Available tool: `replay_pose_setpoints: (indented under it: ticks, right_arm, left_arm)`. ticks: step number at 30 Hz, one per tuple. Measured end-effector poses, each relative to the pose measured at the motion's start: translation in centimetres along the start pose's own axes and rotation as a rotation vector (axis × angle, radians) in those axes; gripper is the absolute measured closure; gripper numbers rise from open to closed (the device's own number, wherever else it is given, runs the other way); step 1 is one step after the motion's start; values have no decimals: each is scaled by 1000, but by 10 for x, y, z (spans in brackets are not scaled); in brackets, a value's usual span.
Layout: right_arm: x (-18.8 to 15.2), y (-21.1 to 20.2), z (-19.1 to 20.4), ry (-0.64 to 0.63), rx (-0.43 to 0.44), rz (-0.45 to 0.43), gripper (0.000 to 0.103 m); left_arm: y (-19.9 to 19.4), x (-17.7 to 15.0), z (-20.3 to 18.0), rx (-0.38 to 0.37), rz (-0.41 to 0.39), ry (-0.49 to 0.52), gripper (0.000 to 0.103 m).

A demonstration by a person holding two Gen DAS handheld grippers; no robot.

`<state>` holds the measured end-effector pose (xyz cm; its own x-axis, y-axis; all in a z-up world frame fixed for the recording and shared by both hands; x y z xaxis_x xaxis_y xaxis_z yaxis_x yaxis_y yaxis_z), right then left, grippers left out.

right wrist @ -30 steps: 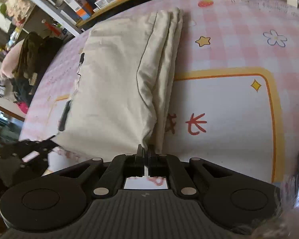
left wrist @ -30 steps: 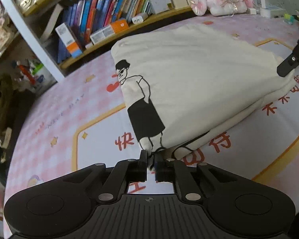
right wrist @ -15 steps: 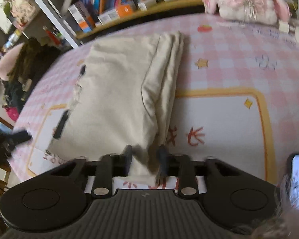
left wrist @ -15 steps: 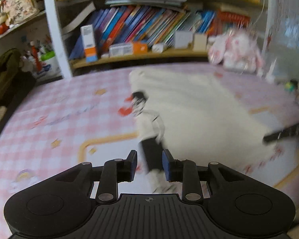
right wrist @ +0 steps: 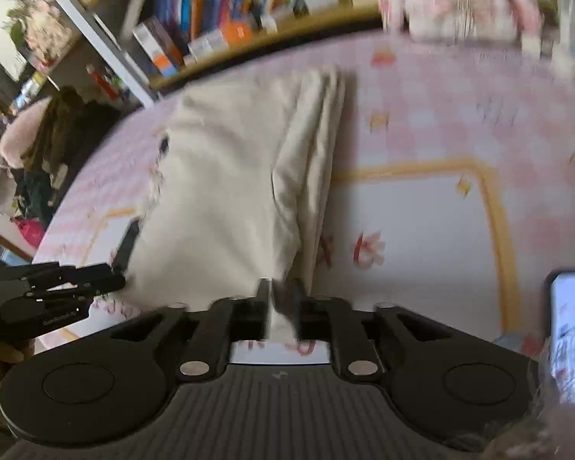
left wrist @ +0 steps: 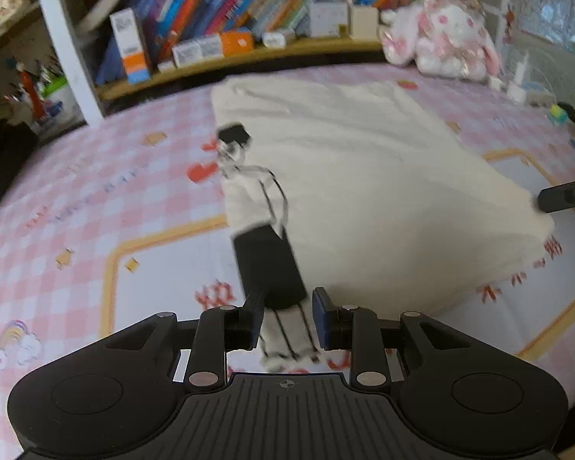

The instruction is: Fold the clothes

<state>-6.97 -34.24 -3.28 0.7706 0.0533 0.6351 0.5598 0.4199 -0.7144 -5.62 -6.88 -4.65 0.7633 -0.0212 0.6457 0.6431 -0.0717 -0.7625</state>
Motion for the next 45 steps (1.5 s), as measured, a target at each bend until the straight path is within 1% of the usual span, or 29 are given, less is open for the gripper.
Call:
replay_pose_setpoints:
  ticks: [1,5,7,8,9,10,12,15,16,18,19,25,28,31,33,39,43,45]
  right_arm:
    - [4,-1,2,-11,-13,-21,65]
    - [11,12,5,-48,-43,-27,66]
    - [12,23,5,-56,-49,-10,69]
    - [11,28,4,-57,-55,7,72]
    - [9,34,3,-57,-59,27,84]
    - [8,34,3,-58,-57,30,89]
    - [8,28,5,-65,-48,9,96]
    - [10,10,10,-90,-35,-64,96]
    - [9,11,9,-93,-41,-58,96]
    - [2,28,2,-67,-56,9,96]
    - [0,33,-1,-59,-57,26,96]
    - [-5,37,-9,-34,-38,19,93]
    - [-5,37,-13,-18,-40,21,84]
    - [-4,33,-15,3,-47,16,77]
    - [-5,31,-16,8,-51,15,72]
    - [-8,29,-16,30,-60,20,72]
    - [-8,31,-12,33,-88,15,73]
    - [-8,31,-9,36,-107,13,73]
  left_arm:
    - [0,3,2,4,-12,-17,68]
    - [6,10,-4,-20,-19,-29,68]
    - [13,8,-10,-21,5,-13,68]
    - [17,7,-13,-21,18,-5,68]
    - [21,5,-17,-21,31,3,68]
    - [24,4,-18,-16,44,8,67]
    - [25,2,-18,-18,42,-4,67]
    - [26,2,-14,-32,52,-13,67]
    - [26,2,-14,-34,54,-12,67]
    - [26,3,-14,-34,59,-9,67]
    - [26,3,-14,-34,61,-7,67]
    - [27,6,-14,-32,77,4,67]
    - [25,11,-14,-14,69,16,67]
    - [22,22,-8,-7,42,-1,67]
    - [20,30,-4,-3,25,-11,64]
    - [28,55,21,-3,9,-77,57]
    - [36,66,37,-23,5,-104,54]
    - [41,71,45,-36,4,-107,50]
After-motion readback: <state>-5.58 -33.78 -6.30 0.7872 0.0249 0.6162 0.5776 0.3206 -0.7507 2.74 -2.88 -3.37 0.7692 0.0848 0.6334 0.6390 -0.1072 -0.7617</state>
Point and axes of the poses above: each gripper's, at about its wrist camera, not at the fingertips, and y roughly the way its jaws point, z to its left, x to its top, the point moved 1 cm from there along y, roughly the way its jaws point, and after that the axes turned 10 degrees about -y, right-handed, at the moved point
